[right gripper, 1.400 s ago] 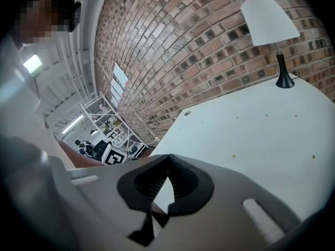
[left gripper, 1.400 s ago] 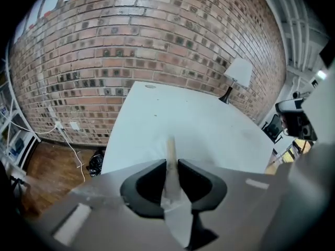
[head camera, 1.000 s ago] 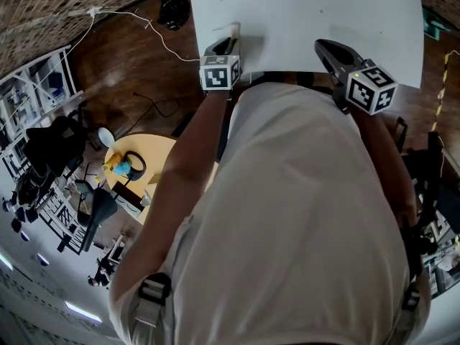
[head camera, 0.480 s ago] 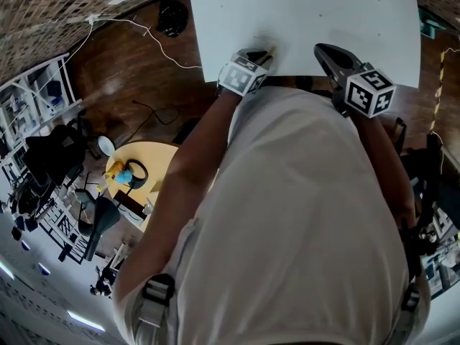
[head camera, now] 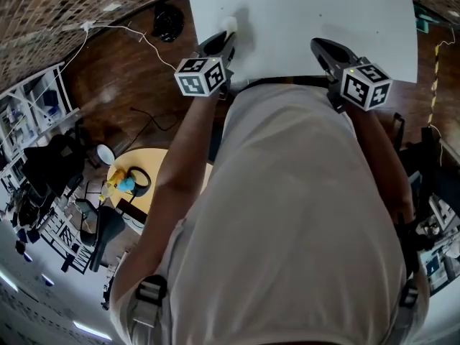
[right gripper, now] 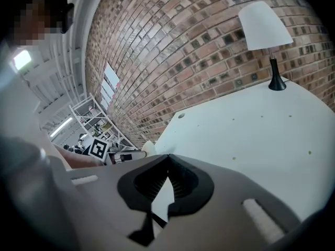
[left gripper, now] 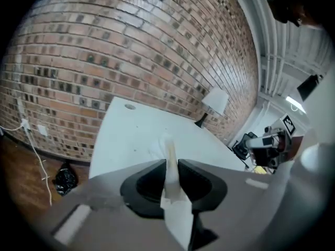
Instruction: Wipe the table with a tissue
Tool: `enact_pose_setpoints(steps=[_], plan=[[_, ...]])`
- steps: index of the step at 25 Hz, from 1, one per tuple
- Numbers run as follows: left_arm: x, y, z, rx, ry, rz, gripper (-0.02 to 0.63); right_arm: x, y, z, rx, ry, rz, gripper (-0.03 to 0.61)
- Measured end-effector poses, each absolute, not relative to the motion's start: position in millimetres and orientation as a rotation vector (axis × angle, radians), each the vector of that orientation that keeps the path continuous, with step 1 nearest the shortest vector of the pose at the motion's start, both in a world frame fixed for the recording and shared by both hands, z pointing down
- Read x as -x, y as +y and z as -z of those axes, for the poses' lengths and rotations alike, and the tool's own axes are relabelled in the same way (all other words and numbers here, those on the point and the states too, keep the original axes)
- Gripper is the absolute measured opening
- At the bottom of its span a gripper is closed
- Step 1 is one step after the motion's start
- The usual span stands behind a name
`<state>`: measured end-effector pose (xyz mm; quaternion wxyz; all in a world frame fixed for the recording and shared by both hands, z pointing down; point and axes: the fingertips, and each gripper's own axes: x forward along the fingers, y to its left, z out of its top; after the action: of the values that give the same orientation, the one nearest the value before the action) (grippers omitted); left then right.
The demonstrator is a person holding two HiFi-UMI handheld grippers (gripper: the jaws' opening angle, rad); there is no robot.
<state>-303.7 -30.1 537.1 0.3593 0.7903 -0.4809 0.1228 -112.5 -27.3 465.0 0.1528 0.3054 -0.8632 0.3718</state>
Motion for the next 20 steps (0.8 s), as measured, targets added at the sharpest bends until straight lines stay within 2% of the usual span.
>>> enact_pose_setpoints(steps=[8,20], plan=[[386,-55,-535,-1.924,-1.493,-0.296,0.074,130,-36,-462,-0.881,-2.495,-1.058,0.006],[365,-83,-582,-1.827,-1.433,-0.464,0.074,109,-47,-470,-0.865,-2.489,-1.085,0.006]])
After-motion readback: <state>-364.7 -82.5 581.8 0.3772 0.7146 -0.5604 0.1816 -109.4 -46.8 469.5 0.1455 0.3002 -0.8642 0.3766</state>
